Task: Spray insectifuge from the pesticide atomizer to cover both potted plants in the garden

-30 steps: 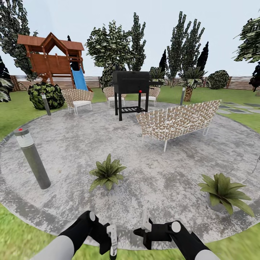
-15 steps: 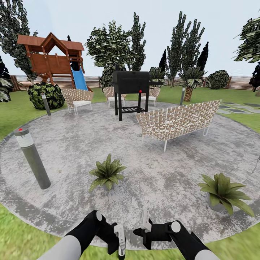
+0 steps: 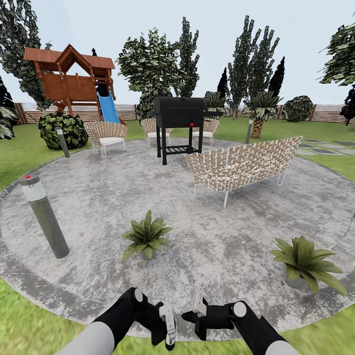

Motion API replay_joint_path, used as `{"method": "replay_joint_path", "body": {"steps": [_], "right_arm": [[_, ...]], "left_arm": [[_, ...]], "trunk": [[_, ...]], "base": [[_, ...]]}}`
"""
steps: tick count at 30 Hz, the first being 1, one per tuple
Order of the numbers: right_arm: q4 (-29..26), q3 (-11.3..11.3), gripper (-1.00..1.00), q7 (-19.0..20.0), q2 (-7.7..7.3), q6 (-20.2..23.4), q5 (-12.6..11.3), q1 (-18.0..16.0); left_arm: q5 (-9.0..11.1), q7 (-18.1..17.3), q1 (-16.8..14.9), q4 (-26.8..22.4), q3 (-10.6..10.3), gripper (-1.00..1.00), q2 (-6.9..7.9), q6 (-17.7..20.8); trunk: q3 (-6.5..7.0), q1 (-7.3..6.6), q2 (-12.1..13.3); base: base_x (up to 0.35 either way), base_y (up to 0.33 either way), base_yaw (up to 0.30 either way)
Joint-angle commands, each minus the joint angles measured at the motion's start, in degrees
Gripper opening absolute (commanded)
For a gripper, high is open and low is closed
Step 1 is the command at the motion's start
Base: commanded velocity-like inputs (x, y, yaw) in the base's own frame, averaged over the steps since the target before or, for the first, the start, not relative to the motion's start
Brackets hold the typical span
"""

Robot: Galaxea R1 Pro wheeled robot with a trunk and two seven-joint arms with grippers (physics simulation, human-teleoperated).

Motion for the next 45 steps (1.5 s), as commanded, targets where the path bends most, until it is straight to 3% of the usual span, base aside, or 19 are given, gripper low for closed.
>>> {"method": "replay_joint_path", "body": {"steps": [1,35,40,45], "right_arm": [[-0.07,-0.06,-1.0,0.01,0.01,-0.28,0.48,-0.03],[-0.06,-0.06,-1.0,0.01,0.02,-0.28,0.48,-0.04],[-0.06,-0.09,-1.0,0.01,0.06,-0.28,0.47,-0.04],[-0.07,-0.07,-1.0,0.01,0.1,-0.27,0.4,-0.04]], "left_arm": [[-0.18,-0.05,-0.01,-0.1,-0.03,-1.0,-0.02,0.14],[0.7,0.6,0.25,0.7,0.07,-1.0,-0.94,-0.27],[2.93,0.61,0.25,0.7,0.07,-1.0,-0.94,-0.53],[3.27,0.56,0.33,0.76,0.07,-1.0,-0.94,-0.64]], "trunk": [[-0.06,-0.01,-0.02],[-0.06,-0.01,-0.02],[-0.06,-0.01,-0.02],[-0.06,-0.01,-0.02]], "base": [[0.0,0.0,0.0],[0.0,0.0,0.0],[0.0,0.0,0.0],[0.0,0.0,0.0]]}}
